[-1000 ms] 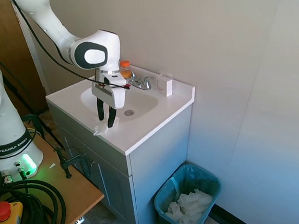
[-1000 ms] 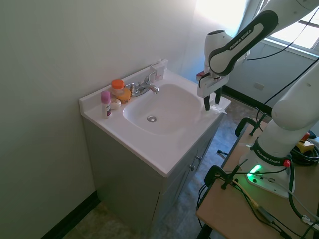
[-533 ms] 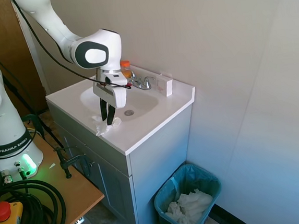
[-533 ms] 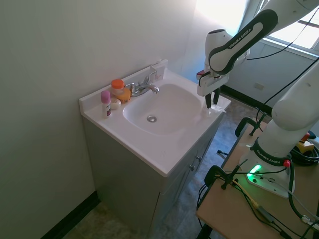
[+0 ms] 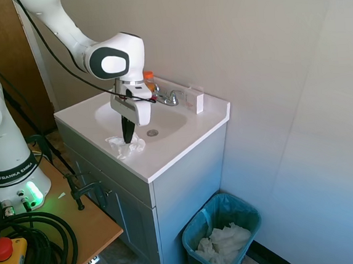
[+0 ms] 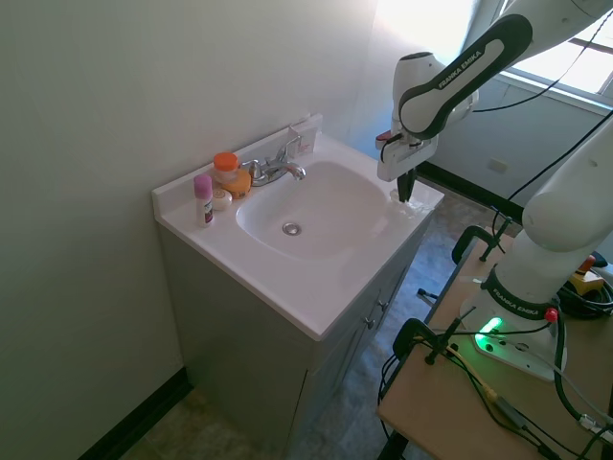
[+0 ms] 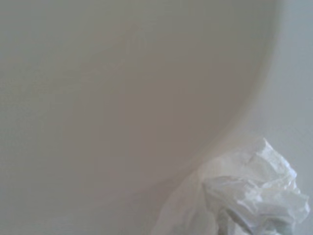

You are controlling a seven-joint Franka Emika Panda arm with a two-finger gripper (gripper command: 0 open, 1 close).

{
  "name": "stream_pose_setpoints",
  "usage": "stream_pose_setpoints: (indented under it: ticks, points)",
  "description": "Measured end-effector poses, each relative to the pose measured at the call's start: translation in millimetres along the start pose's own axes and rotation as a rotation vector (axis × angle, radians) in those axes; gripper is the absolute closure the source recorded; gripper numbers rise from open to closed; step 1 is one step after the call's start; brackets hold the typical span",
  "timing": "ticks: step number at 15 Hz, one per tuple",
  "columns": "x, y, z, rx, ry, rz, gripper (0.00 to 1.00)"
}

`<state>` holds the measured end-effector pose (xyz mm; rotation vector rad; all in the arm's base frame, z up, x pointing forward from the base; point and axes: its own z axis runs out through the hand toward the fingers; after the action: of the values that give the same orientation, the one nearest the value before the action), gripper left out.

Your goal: Throw the tissue in the trash bin

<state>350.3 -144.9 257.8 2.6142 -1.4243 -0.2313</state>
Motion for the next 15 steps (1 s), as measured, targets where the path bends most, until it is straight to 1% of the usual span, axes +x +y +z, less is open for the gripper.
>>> stream_pose_setpoints:
  ticks: [4,6,9,11,13,15]
  points:
    - [5,-2,-8,-0.001,0.000,-0.010,1.00]
    - [10,2,-15,0.017,-0.006,-0.009,1.00]
    - [17,23,-48,0.089,0.002,0.018,1.00]
    - [25,43,-80,0.148,0.015,0.058,1.00]
    - [43,64,-115,0.222,0.040,0.124,1.00]
    - [72,84,-144,0.297,0.063,0.220,1.00]
